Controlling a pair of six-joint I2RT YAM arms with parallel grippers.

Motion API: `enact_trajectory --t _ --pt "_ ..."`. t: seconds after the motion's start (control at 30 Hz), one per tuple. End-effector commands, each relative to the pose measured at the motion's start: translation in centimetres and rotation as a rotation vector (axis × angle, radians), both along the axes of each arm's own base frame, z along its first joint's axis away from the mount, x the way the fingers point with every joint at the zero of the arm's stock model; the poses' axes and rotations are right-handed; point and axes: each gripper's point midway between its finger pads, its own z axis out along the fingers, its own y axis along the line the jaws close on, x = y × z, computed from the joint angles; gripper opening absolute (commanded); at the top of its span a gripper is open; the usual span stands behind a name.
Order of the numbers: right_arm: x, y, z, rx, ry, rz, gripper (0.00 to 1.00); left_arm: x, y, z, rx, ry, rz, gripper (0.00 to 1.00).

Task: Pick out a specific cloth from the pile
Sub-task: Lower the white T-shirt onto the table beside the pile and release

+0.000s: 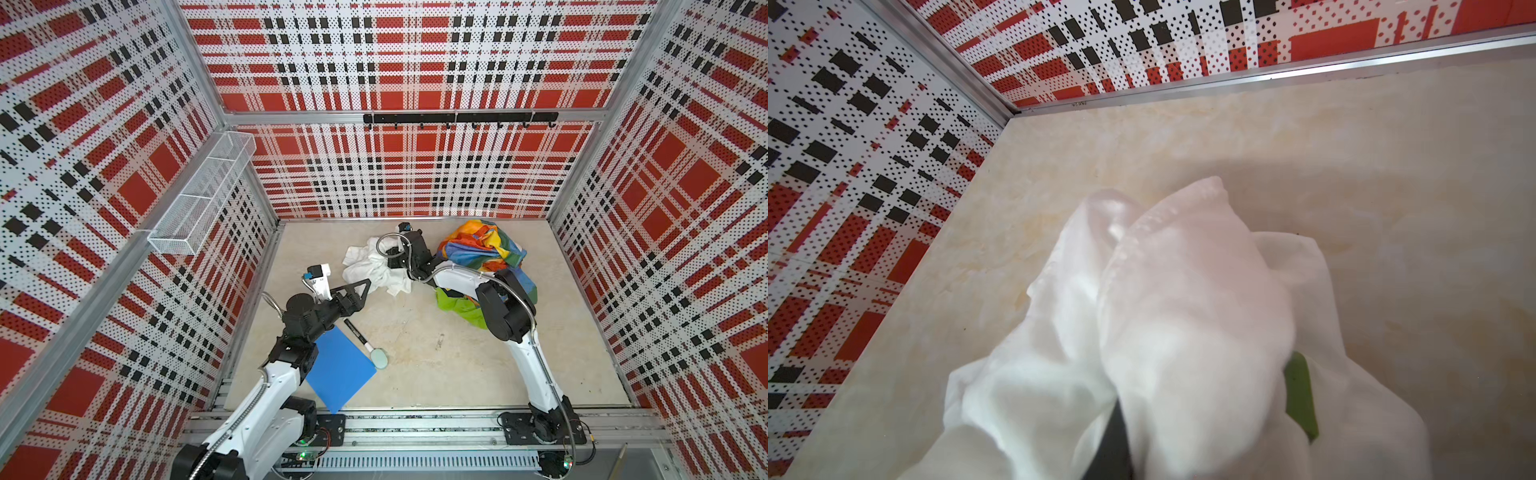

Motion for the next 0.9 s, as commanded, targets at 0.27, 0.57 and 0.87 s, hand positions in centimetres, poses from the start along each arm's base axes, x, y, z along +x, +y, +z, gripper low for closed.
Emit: enact_trajectory --t 0.27,0.57,0.87 --pt "0.4 4.5 0.2 0.04 0.028 0.102 0.33 0.4 -0.3 1.2 0.006 -0.04 -0.004 1.0" --pt "-1.4 2.5 6.9 0.043 -0.083 0.111 0.78 0.9 -0.4 1.9 0.016 -0.048 -0.003 0.99" --pt "-6.1 -2.0 14.1 0.062 -0.228 0.114 1.0 1.5 0.2 2.6 0.068 -0.045 0.035 0.99"
